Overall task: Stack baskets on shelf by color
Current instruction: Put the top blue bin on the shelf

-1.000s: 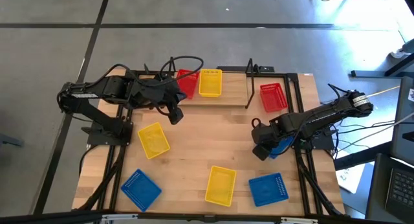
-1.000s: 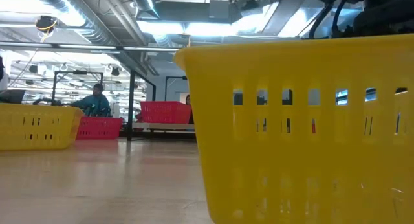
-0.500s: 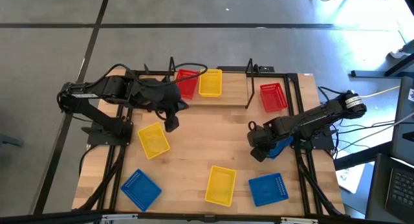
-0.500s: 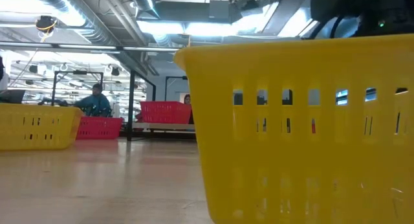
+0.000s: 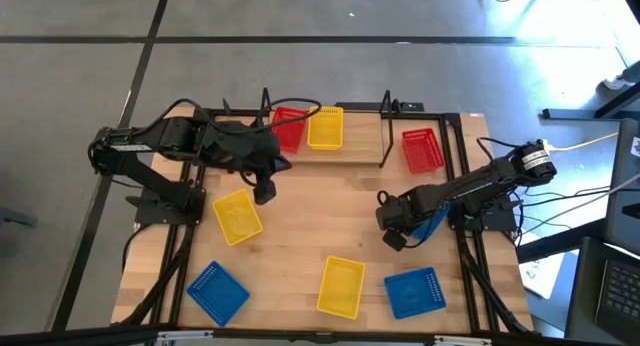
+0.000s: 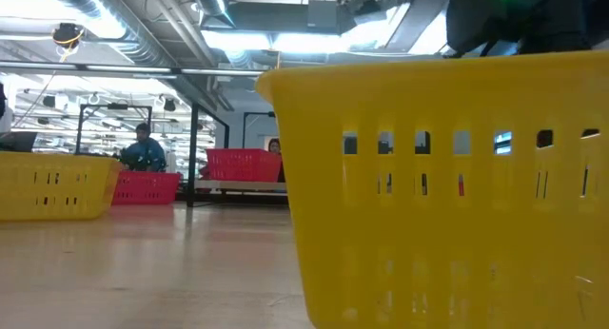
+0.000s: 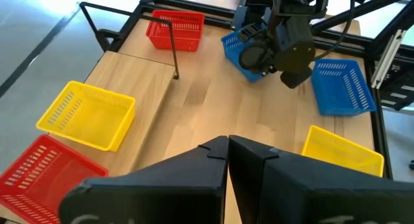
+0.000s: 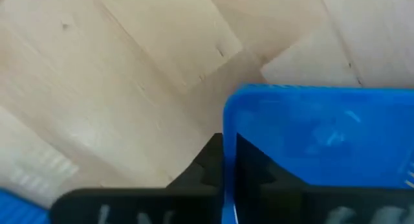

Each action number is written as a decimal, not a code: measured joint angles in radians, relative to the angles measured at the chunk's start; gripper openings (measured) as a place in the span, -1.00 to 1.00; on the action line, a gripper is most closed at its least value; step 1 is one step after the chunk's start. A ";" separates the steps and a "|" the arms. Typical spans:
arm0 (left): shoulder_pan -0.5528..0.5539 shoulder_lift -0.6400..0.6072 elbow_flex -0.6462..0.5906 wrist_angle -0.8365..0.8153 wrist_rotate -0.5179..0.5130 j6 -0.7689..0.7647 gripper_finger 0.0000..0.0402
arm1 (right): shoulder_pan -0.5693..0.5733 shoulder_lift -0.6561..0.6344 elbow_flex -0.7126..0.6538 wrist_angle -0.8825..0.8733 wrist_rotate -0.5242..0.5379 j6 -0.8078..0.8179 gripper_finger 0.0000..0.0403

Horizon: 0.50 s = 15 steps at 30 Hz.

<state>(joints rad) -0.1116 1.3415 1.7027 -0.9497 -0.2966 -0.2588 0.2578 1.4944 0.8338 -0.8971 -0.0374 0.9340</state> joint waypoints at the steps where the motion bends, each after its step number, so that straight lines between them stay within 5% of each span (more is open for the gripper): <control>1: 0.000 0.000 0.000 0.000 0.000 0.000 -0.98 | 0.000 0.000 0.009 -0.007 -0.001 0.000 -0.95; 15: 0.000 0.000 0.000 0.000 0.000 0.007 -0.98 | 0.017 0.000 0.448 -0.386 0.032 0.060 -0.99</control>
<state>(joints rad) -0.1120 1.3415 1.7027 -0.9501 -0.2970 -0.2517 0.2752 1.4944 1.2816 -1.2827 -0.0049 0.9941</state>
